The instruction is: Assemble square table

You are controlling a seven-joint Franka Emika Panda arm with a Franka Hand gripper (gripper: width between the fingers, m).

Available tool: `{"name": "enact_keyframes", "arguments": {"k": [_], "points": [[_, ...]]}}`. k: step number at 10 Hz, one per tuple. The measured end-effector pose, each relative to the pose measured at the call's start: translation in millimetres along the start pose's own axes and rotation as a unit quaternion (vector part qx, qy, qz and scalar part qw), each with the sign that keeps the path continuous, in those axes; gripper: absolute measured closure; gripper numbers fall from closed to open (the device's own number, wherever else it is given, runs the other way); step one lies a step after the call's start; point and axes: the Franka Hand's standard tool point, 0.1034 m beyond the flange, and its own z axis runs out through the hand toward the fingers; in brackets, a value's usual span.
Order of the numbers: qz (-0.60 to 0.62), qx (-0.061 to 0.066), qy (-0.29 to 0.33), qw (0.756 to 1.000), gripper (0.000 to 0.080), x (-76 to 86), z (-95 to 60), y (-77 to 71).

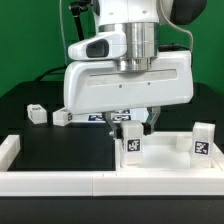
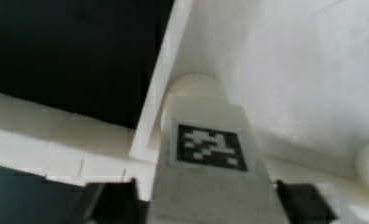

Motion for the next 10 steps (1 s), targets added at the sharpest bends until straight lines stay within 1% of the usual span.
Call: {"name": "enact_keyframes", "arguments": {"k": [1, 5, 6, 7, 8, 9, 10], "points": [[0.0, 0.0, 0.0, 1.0, 0.0511, 0.0, 0.0, 0.0], [0.01, 0.0, 0.0, 1.0, 0.0511, 0.0, 0.0, 0.1], [0.11, 0.005, 0.007, 0.994, 0.0511, 1.3, -0.2, -1.3], [0.218, 0.011, 0.009, 0.976, 0.0509, 0.3, 0.9, 0.7], [0.308, 0.023, 0.011, 0.951, 0.0509, 0.7, 1.0, 3.4], [0.354, 0.034, 0.014, 0.935, 0.0509, 0.5, 0.7, 6.1], [0.374, 0.034, 0.013, 0.927, 0.0509, 0.5, 0.6, 6.4]]}}
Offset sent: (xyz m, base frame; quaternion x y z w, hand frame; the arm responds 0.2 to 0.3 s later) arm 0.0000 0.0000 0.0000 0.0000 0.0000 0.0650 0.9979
